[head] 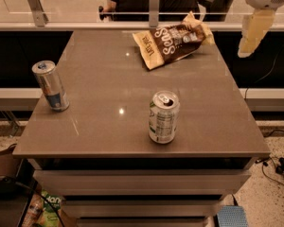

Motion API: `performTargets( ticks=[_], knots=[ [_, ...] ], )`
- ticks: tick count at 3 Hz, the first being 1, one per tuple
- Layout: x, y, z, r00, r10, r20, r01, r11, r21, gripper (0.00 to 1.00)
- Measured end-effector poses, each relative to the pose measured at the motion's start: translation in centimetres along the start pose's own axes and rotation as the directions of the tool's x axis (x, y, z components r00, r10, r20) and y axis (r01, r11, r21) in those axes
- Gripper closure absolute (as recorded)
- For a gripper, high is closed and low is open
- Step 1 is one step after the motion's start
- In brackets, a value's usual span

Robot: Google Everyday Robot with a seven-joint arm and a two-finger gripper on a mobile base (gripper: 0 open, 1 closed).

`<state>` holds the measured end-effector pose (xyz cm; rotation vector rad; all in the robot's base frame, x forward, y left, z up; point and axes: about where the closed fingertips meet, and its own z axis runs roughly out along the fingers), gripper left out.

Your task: Move brown chip bag near redbull can

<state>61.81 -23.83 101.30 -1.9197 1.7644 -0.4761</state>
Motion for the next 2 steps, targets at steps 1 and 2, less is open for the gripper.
performTargets(
  ticks=[1,2],
  knots=[
    [-0.1,-1.6,1.8,0.996,-0.031,0.079,0.032,0.9994,-0.014,0.0],
    [-2.4,-4.0,6.3,0.982,-0.056,0.18,0.069,0.9952,-0.069,0.0]
  ],
)
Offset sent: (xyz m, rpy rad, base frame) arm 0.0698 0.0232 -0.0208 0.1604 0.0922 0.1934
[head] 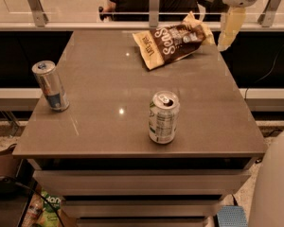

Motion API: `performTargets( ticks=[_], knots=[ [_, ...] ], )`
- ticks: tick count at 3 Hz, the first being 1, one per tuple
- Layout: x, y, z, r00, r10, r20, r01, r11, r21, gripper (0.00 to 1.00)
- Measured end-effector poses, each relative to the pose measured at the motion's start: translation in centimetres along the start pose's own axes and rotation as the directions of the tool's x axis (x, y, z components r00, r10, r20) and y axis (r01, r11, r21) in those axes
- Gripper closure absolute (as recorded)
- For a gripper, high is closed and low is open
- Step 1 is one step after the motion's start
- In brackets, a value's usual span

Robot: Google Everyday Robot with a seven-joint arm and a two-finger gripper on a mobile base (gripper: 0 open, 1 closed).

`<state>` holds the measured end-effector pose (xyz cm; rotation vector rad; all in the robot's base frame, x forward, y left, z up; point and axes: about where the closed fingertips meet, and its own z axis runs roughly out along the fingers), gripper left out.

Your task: Move brown chip bag near redbull can

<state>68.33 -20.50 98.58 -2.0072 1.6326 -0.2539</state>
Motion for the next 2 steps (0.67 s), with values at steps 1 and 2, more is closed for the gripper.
performTargets(
  ticks=[1,2],
  knots=[
    [-0.1,-0.4,0.6,1.0,-0.004,-0.009,0.004,1.0,0.006,0.0],
    [-0.8,-1.5,2.0,0.999,-0.029,-0.018,0.029,0.9994,0.018,0.0]
  ],
)
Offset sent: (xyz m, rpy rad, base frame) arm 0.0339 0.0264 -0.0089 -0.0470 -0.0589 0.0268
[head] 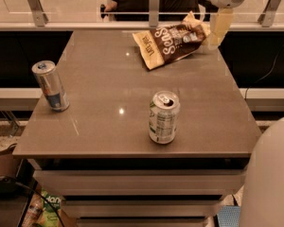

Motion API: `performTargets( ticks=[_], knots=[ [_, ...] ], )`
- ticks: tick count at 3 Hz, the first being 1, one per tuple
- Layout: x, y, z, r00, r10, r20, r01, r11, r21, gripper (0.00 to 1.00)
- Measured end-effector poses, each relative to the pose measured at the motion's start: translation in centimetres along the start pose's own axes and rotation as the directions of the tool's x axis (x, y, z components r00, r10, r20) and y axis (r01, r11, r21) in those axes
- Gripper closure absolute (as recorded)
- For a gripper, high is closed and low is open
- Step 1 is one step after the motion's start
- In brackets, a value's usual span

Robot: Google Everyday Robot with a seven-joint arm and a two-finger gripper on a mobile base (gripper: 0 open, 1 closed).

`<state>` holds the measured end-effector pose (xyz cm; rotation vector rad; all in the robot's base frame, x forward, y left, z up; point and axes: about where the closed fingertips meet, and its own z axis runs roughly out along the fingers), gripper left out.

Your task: Move brown chip bag near redbull can

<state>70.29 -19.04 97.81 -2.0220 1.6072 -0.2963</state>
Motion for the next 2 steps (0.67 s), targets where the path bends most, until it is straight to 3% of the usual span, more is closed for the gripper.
performTargets(
  ticks=[1,2],
  knots=[
    [-0.7,0.0,2.1,1.0,-0.026,-0.004,0.026,0.9988,-0.042,0.0],
    [-1.6,0.8,4.2,0.999,-0.049,0.003,0.049,0.9895,-0.136,0.0]
  ],
)
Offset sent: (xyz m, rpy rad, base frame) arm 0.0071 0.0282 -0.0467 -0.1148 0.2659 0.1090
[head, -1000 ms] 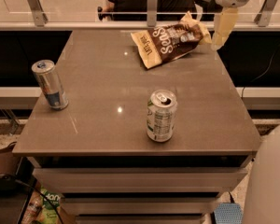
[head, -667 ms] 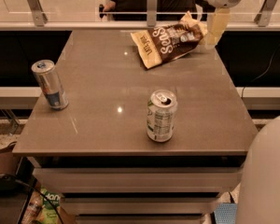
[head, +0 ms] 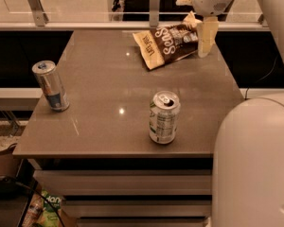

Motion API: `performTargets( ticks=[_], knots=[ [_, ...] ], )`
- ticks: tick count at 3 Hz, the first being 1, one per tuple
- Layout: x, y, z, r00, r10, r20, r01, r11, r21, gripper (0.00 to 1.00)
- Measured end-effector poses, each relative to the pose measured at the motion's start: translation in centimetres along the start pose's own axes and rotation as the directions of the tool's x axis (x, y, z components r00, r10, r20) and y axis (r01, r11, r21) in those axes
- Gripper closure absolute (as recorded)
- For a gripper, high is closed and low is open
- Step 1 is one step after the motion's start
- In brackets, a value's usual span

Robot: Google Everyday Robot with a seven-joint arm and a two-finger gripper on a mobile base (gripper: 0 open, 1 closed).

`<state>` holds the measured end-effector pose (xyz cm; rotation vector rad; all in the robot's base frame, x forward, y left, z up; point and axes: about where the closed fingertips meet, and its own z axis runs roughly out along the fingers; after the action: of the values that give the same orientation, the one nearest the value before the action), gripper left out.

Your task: Move brown chip bag near redbull can

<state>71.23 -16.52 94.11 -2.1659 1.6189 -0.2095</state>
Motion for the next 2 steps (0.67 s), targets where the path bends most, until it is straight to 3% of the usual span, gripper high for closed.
performTargets(
  ticks=[1,2],
  knots=[
    [-0.51,0.11,0.88,1.0,-0.02,-0.014,0.019,0.9975,-0.068,0.0],
    [-0.64,-0.86,0.97,0.998,-0.04,-0.056,0.036,0.9963,-0.078,0.0]
  ],
)
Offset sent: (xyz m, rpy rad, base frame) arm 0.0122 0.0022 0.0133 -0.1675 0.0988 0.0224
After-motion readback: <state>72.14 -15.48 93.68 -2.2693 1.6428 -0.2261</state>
